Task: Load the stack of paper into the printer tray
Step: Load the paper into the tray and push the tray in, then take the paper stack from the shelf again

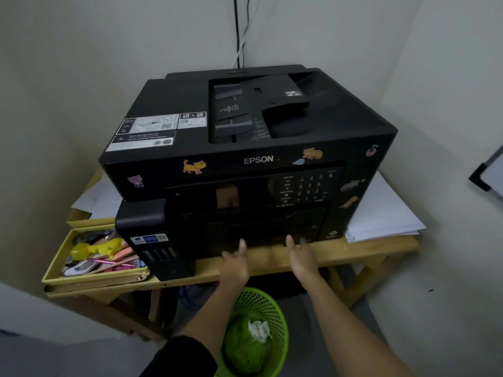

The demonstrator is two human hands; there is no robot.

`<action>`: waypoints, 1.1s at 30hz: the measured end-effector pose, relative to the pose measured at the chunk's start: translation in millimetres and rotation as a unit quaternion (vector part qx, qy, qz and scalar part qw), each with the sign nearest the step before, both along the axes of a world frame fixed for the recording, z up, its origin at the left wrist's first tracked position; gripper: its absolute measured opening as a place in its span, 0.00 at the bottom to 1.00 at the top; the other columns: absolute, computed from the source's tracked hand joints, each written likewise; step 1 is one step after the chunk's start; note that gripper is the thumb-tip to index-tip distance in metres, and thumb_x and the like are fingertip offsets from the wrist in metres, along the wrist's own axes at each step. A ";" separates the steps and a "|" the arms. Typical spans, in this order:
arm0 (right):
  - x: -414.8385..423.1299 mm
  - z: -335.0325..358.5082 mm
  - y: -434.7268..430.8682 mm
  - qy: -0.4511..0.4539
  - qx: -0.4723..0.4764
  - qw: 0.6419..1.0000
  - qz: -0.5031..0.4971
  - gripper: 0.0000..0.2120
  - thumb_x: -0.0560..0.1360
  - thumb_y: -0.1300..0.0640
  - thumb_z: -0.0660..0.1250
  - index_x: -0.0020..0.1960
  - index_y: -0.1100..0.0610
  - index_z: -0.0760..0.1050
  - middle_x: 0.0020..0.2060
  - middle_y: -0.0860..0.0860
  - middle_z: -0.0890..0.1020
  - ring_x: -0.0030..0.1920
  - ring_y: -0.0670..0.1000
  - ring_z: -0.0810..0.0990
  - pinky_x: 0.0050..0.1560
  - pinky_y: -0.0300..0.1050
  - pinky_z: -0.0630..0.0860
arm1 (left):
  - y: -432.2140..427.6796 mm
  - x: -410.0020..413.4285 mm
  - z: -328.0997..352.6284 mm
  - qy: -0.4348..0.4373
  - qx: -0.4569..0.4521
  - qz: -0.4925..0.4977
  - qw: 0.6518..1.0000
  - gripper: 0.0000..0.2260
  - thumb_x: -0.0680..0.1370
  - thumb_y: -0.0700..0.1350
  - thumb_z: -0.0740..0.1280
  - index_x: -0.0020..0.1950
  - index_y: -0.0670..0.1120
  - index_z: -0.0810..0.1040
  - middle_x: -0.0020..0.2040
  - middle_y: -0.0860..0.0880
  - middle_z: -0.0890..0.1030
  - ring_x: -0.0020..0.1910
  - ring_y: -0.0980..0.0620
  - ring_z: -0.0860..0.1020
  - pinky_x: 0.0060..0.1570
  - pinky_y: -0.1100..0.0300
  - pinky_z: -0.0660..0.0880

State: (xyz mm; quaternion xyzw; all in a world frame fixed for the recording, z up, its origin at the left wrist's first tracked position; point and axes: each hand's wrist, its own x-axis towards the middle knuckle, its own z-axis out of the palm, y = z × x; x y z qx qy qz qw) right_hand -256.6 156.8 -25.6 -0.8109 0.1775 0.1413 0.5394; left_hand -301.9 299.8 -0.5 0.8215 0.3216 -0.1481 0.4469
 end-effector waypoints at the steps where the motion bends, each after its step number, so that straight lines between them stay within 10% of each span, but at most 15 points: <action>1: -3.5 -4.0 -5.1 -0.005 -0.026 1.000 -0.002 0.29 0.80 0.46 0.55 0.74 0.62 0.57 0.70 0.61 0.68 0.69 0.60 0.68 0.65 0.49 0.68 | -7.4 -2.9 -5.2 0.009 0.032 -0.028 0.999 0.29 0.83 0.55 0.47 0.78 0.39 0.47 0.77 0.35 0.53 0.75 0.38 0.57 0.73 0.49 0.58; 6: -9.5 -9.4 -44.1 -0.029 -0.102 0.994 -0.040 0.22 0.79 0.55 0.59 0.71 0.62 0.63 0.64 0.62 0.73 0.61 0.62 0.74 0.59 0.48 0.72 | -64.8 7.1 -18.9 0.018 0.146 -0.240 0.960 0.32 0.83 0.55 0.48 0.76 0.34 0.43 0.78 0.38 0.46 0.78 0.40 0.45 0.77 0.51 0.45; 12: 23.5 -0.2 -118.4 -0.092 -0.132 0.985 -0.056 0.18 0.78 0.60 0.60 0.66 0.64 0.69 0.61 0.62 0.76 0.60 0.61 0.75 0.62 0.50 0.72 | -166.8 47.6 1.2 -0.071 0.127 -0.386 0.911 0.25 0.81 0.45 0.55 0.75 0.35 0.57 0.75 0.37 0.61 0.74 0.44 0.59 0.74 0.56 0.55; 17: 85.1 2.4 -196.1 -0.104 -0.144 0.982 -0.068 0.18 0.78 0.61 0.59 0.67 0.64 0.69 0.63 0.61 0.75 0.62 0.59 0.74 0.63 0.48 0.70 | -246.7 104.7 3.6 -0.083 0.078 -0.375 0.920 0.17 0.80 0.44 0.57 0.67 0.39 0.67 0.65 0.40 0.72 0.61 0.44 0.73 0.61 0.52 0.72; 27: 186.9 15.1 -283.0 -0.026 -0.237 0.971 -0.027 0.17 0.78 0.63 0.57 0.65 0.66 0.69 0.63 0.62 0.74 0.65 0.62 0.70 0.63 0.55 0.71 | -305.9 211.5 -12.7 0.048 0.209 -0.334 0.918 0.28 0.82 0.44 0.53 0.77 0.34 0.44 0.78 0.38 0.45 0.78 0.41 0.45 0.77 0.52 0.48; 33: 215.2 7.4 -291.5 0.127 -0.238 0.963 -0.006 0.19 0.78 0.56 0.56 0.65 0.63 0.69 0.68 0.60 0.66 0.66 0.61 0.65 0.66 0.57 0.67 | -301.7 228.9 -36.7 0.118 0.210 -0.308 0.920 0.40 0.79 0.53 0.61 0.76 0.34 0.39 0.77 0.38 0.38 0.77 0.39 0.42 0.75 0.49 0.50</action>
